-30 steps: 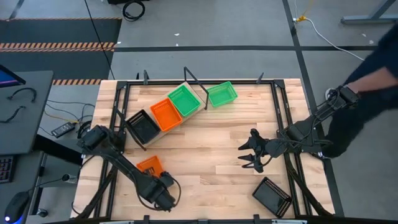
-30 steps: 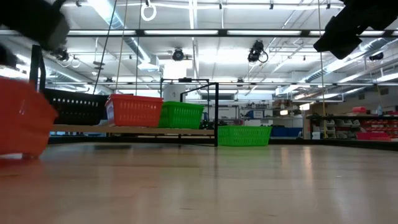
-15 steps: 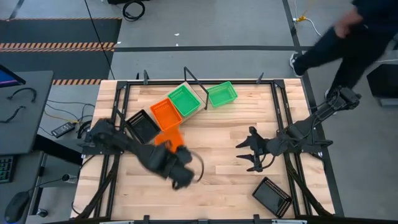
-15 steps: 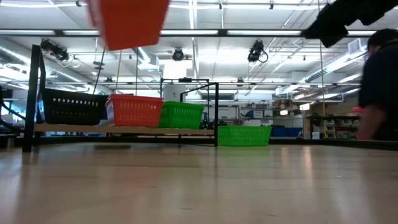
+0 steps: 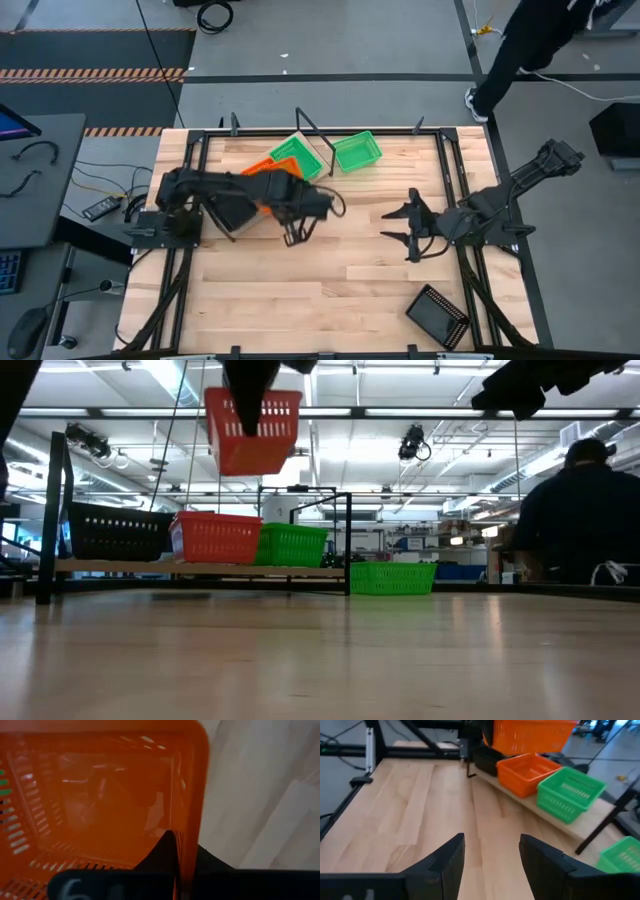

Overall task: Stack baskets on shelf by color
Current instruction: Stack the orange bin on top of the orange bin on the shelf

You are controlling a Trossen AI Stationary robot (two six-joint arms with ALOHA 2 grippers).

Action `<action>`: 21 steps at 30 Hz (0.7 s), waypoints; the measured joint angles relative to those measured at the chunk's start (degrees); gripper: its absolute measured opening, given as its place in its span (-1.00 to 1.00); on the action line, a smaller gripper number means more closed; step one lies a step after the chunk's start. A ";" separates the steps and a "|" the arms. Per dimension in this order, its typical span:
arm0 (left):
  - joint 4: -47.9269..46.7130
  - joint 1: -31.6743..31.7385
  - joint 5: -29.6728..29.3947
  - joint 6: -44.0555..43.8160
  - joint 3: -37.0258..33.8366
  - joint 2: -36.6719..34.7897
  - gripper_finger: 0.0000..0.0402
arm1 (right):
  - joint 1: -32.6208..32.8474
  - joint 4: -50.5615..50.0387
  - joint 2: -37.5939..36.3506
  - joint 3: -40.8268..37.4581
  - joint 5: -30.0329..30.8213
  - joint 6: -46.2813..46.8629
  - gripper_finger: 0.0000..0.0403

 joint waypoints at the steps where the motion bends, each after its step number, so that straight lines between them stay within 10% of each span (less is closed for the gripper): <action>1: -0.03 1.12 0.56 1.48 0.00 -0.02 -0.99 | 0.00 -0.02 -0.45 0.00 0.73 -0.16 -0.04; 21: 2.97 12.73 4.29 11.12 -0.08 -1.21 -0.99 | -0.11 -11.12 -11.94 0.00 11.90 1.99 -0.04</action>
